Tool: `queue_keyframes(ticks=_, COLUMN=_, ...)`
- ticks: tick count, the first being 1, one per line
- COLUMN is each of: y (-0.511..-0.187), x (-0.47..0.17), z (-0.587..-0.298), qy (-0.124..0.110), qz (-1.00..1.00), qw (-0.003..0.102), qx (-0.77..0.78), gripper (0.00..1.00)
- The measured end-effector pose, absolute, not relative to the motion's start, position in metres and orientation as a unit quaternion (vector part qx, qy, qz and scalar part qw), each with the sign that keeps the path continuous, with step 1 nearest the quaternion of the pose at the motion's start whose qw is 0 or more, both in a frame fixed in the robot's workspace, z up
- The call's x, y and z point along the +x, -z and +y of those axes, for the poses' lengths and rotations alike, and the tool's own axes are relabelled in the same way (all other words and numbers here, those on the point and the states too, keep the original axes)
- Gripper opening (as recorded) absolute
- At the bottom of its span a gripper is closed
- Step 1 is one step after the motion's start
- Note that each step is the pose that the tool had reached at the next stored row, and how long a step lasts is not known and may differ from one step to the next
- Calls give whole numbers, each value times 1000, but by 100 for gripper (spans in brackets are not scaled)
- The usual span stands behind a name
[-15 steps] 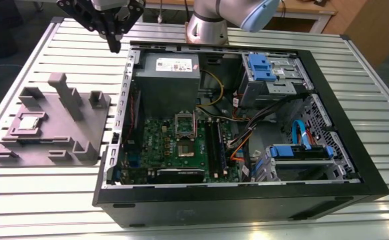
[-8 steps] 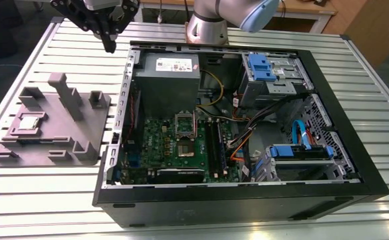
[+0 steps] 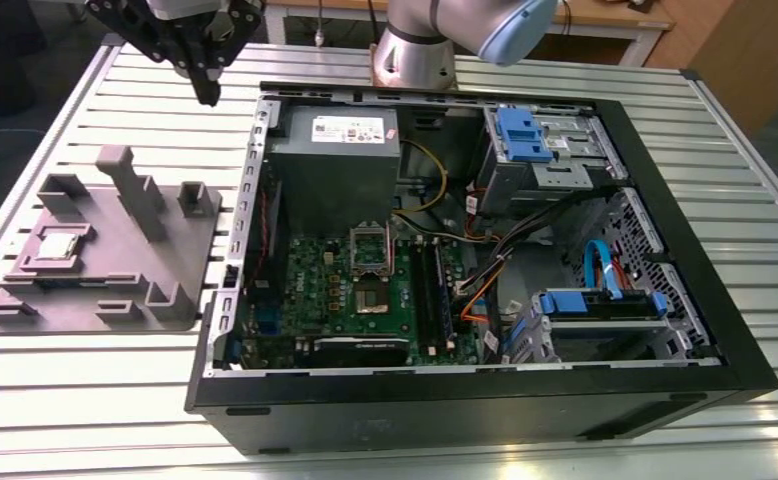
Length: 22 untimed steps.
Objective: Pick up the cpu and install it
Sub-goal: 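Reach for the cpu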
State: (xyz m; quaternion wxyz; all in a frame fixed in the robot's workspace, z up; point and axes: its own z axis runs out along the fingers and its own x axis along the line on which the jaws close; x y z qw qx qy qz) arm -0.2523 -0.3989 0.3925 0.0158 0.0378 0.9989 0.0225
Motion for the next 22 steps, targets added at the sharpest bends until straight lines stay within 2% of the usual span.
queue_keyframes(ticks=22, y=-387, x=-286, z=-399, qy=-23, qz=999, qw=16, qx=38, gripper=10)
